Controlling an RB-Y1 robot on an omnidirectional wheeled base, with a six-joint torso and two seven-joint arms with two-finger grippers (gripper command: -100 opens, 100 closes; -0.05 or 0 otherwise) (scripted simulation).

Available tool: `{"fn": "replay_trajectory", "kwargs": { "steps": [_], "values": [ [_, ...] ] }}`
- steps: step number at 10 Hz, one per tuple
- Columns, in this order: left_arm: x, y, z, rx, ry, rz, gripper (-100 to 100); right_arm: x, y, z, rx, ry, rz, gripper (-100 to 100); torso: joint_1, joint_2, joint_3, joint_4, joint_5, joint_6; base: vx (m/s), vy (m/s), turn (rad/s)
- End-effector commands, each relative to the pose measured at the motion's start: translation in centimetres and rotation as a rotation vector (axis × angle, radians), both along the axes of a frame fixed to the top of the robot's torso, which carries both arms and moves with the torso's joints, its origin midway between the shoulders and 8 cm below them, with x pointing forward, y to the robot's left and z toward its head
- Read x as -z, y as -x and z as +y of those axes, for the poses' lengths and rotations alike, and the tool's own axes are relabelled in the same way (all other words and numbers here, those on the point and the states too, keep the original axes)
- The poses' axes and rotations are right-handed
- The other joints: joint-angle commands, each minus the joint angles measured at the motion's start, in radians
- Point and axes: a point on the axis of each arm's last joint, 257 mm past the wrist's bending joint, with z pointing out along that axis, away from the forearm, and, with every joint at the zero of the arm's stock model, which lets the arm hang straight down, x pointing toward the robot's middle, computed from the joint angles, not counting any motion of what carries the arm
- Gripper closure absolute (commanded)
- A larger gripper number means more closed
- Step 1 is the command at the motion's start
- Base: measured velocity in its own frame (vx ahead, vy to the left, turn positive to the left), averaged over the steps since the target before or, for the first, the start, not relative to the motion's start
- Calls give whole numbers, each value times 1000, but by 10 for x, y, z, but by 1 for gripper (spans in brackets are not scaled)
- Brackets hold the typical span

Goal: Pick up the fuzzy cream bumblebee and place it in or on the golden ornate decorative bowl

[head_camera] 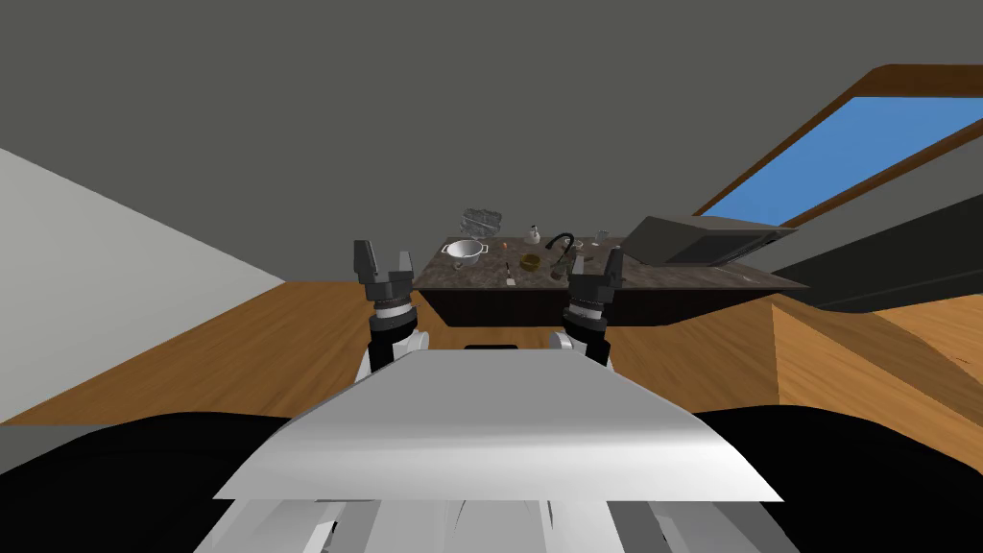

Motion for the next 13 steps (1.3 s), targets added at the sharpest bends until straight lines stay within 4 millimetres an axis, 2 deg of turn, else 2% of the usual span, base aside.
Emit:
{"fn": "replay_trajectory", "kwargs": {
  "steps": [1, 6, 13],
  "values": [
    [0, 0, 0, 0, 0, 0, 0, 3, -4, 4, -11, 42, 21, -100, 0, 0, 0, 0, 0, 0, -3, 5, 14],
    [0, 0, 0, 0, 0, 0, 0, 26, -28, 12, 6, 218, 146, -100, 1, 1, 1, 0, 0, 0, -15, 18, 34],
    [0, 0, 0, 0, 0, 0, 0, 75, -71, -7, 147, 437, 371, -100, 2, 1, 0, 0, 1, 0, -19, 44, 50]
  ]
}}
